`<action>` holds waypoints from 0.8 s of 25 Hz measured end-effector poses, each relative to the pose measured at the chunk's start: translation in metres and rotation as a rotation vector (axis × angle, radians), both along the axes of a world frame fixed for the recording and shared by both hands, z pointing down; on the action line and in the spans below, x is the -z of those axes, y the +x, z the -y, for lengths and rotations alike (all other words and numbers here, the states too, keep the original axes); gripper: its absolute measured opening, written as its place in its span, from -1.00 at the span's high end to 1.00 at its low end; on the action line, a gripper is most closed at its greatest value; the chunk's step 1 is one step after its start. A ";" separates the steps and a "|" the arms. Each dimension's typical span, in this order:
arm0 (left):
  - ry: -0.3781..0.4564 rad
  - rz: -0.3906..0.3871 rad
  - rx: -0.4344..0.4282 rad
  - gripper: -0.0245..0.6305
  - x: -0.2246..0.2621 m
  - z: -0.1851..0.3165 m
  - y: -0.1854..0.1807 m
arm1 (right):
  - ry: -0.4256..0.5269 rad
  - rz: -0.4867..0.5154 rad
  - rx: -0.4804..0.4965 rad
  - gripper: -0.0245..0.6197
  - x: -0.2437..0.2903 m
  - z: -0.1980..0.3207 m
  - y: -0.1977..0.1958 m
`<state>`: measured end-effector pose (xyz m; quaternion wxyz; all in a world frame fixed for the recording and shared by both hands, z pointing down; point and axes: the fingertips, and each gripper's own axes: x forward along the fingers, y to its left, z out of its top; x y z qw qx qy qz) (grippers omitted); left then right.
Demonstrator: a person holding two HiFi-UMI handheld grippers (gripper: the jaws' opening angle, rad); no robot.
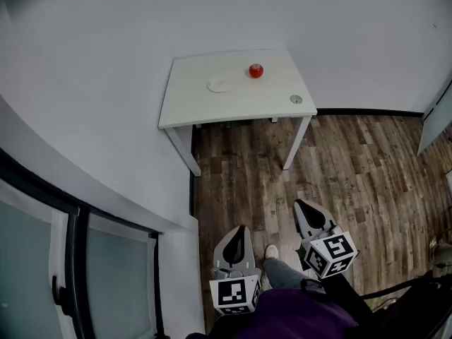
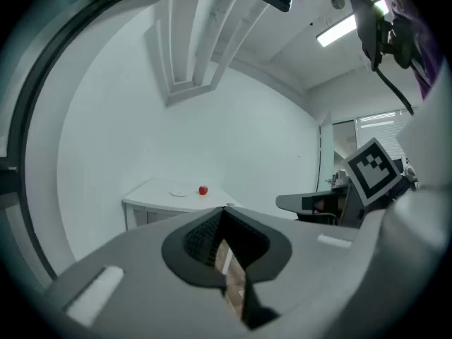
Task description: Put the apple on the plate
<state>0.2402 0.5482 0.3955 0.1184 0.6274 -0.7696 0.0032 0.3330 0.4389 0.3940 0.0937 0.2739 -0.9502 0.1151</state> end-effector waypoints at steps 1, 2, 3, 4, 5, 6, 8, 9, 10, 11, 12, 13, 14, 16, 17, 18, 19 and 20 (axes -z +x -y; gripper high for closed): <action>0.000 -0.002 -0.005 0.90 0.000 0.009 -0.002 | -0.001 0.001 0.003 0.89 0.000 0.008 -0.004; 0.001 -0.005 -0.009 0.90 0.001 0.017 -0.004 | -0.002 0.002 0.007 0.89 0.001 0.016 -0.007; 0.002 -0.007 -0.011 0.90 0.002 0.025 -0.006 | -0.002 0.002 0.012 0.89 0.001 0.023 -0.011; 0.003 -0.009 -0.011 0.90 0.002 0.034 -0.007 | -0.002 0.002 0.018 0.89 0.002 0.031 -0.014; 0.004 -0.010 -0.009 0.90 0.003 0.042 -0.009 | -0.002 0.002 0.025 0.89 0.003 0.039 -0.018; 0.004 -0.010 -0.005 0.90 0.004 0.050 -0.010 | -0.001 0.001 0.031 0.89 0.004 0.047 -0.021; 0.001 -0.011 0.006 0.90 0.006 0.064 -0.012 | 0.002 -0.005 0.040 0.89 0.005 0.062 -0.025; 0.001 -0.013 0.013 0.90 0.006 0.071 -0.013 | 0.002 -0.012 0.041 0.89 0.005 0.069 -0.026; 0.002 -0.017 0.021 0.90 0.006 0.077 -0.014 | 0.000 -0.019 0.040 0.89 0.003 0.077 -0.026; 0.004 -0.022 0.026 0.90 0.006 0.084 -0.015 | -0.003 -0.022 0.039 0.89 0.002 0.083 -0.027; 0.008 -0.024 0.027 0.90 0.006 0.091 -0.015 | -0.008 -0.023 0.041 0.89 0.000 0.090 -0.028; 0.013 -0.024 0.025 0.90 0.007 0.098 -0.015 | -0.011 -0.022 0.046 0.89 -0.001 0.096 -0.029; 0.015 -0.022 0.023 0.90 0.007 0.104 -0.014 | -0.013 -0.022 0.052 0.89 -0.002 0.101 -0.030; 0.014 -0.017 0.024 0.90 0.005 0.114 -0.013 | -0.011 -0.019 0.063 0.89 -0.003 0.109 -0.031; 0.011 -0.018 0.027 0.90 0.004 0.118 -0.013 | -0.010 -0.016 0.068 0.89 -0.003 0.113 -0.031; 0.008 -0.020 0.032 0.90 0.002 0.122 -0.012 | -0.011 -0.014 0.073 0.89 -0.004 0.117 -0.031; 0.005 -0.022 0.035 0.90 0.001 0.125 -0.012 | -0.014 -0.012 0.077 0.89 -0.005 0.120 -0.031; 0.003 -0.022 0.036 0.90 0.001 0.129 -0.012 | -0.018 -0.010 0.080 0.89 -0.006 0.122 -0.031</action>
